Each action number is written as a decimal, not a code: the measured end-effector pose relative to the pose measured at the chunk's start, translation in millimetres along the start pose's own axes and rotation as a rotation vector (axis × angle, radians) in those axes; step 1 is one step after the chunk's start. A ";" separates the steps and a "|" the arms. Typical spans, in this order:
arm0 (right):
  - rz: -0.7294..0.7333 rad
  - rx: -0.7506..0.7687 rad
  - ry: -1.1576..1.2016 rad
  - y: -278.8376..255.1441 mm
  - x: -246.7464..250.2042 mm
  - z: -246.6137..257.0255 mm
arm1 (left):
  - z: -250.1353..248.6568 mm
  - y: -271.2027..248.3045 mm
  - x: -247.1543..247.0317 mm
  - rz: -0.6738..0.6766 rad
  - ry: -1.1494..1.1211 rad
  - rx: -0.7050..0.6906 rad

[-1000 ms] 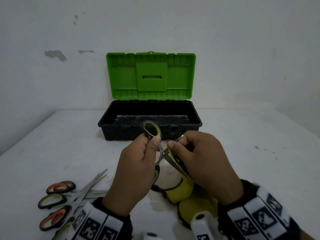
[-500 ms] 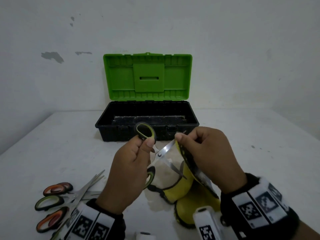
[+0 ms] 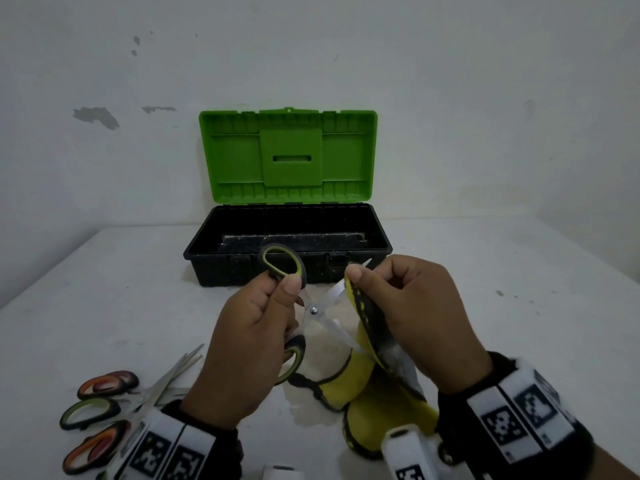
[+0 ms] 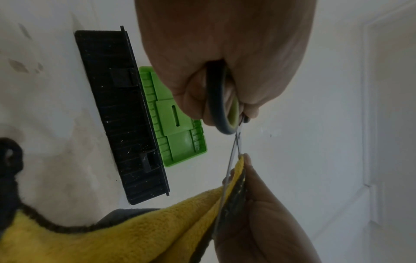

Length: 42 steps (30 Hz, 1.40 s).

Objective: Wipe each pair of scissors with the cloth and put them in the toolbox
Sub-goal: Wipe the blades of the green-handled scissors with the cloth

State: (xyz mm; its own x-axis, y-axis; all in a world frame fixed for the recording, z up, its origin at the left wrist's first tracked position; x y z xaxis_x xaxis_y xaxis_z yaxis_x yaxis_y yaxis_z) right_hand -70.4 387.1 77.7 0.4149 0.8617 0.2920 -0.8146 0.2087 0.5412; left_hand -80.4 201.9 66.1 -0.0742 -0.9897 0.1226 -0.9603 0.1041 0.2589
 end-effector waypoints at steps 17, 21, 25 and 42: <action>0.285 -0.227 -0.053 6.2 2.0 -6.8 | 22.4 13.9 -3.0 -0.099 0.488 -0.279; 0.390 -0.571 0.015 3.9 -5.3 -7.4 | 31.2 14.8 -4.1 -0.133 0.563 -0.393; 0.461 -0.649 -0.019 3.2 -9.0 -18.7 | 36.7 14.8 -3.9 -0.152 0.592 -0.474; 0.110 -0.675 0.356 7.2 -4.1 -13.6 | 25.5 19.6 0.0 -0.231 0.640 -0.450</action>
State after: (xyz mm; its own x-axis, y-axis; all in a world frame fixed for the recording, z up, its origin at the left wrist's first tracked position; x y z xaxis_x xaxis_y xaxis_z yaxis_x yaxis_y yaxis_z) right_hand -83.5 391.3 69.6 0.2546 0.9669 -0.0171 -0.9618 0.2513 -0.1081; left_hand -106.0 201.5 46.7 0.4111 -0.7570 0.5079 -0.7226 0.0691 0.6878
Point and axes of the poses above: each hand's wrist, its own y-axis towards the middle knuckle, its own x-axis out of the back of the hand, z = x × y, the point moved 1 cm from there along y, towards the middle knuckle, and after that the axes turned 7 degrees about x, right-handed, at the moved point
